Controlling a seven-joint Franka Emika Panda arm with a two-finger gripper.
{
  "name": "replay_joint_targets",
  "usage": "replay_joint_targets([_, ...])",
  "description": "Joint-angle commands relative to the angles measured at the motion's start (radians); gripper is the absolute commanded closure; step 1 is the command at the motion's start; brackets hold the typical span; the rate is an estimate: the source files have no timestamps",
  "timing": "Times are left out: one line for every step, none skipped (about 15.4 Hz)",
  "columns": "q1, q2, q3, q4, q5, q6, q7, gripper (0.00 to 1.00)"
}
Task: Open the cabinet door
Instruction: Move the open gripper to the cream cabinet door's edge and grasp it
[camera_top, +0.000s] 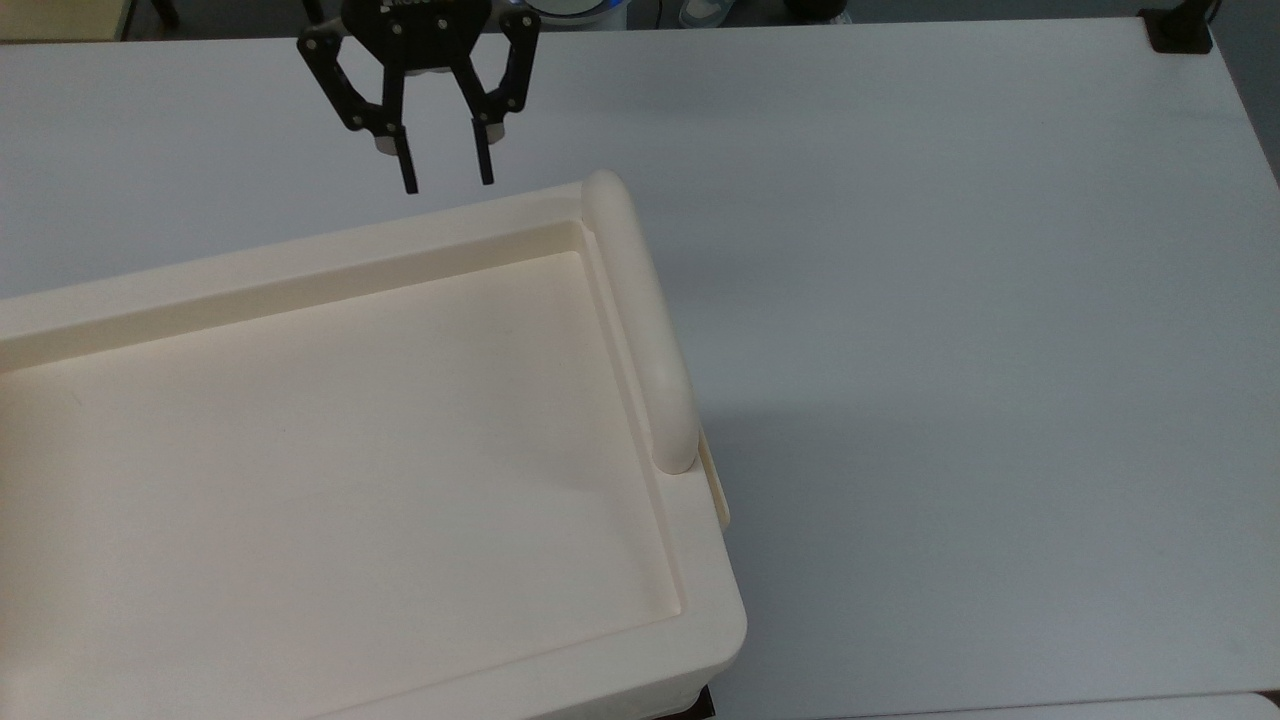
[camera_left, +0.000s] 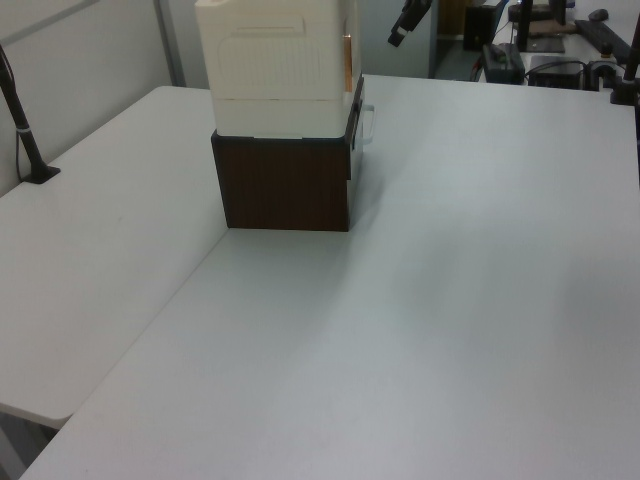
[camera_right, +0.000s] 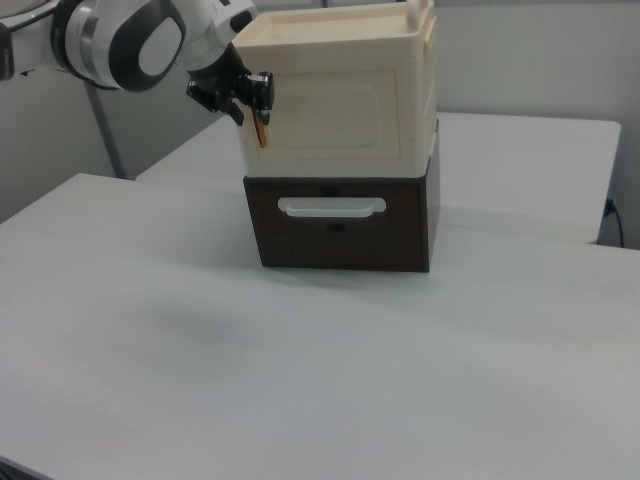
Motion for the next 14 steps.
replay_joint_targets([-0.002,0.027,0.031,0.006,0.06,0.08,-0.032,0.58])
replay_joint_targets([-0.002,0.039,0.034,0.012,0.06,0.095,-0.026,0.58])
replay_joint_targets([0.0,0.05,0.035,0.022,0.062,0.107,-0.025,0.58])
replay_joint_targets([0.001,0.061,0.044,0.029,0.06,0.117,-0.023,0.58])
replay_joint_targets([0.0,0.065,0.05,0.032,0.06,0.121,-0.023,0.58])
replay_joint_targets([0.0,0.067,0.052,0.032,0.06,0.127,-0.023,0.58])
replay_joint_targets([0.0,0.071,0.052,0.033,0.062,0.133,-0.022,0.58])
replay_joint_targets([0.001,0.074,0.052,0.033,0.062,0.144,-0.019,0.58])
replay_joint_targets([0.001,0.076,0.052,0.033,0.062,0.162,-0.009,0.58])
replay_joint_targets([0.001,0.084,0.054,0.033,0.06,0.179,0.003,0.58])
replay_joint_targets([0.001,0.094,0.054,0.041,0.059,0.19,0.008,0.58])
replay_joint_targets([0.001,0.102,0.054,0.061,0.059,0.192,0.009,0.58])
replay_joint_targets([0.001,0.119,0.054,0.072,0.059,0.192,0.011,0.58])
replay_joint_targets([0.001,0.128,0.054,0.085,0.059,0.192,0.014,0.58])
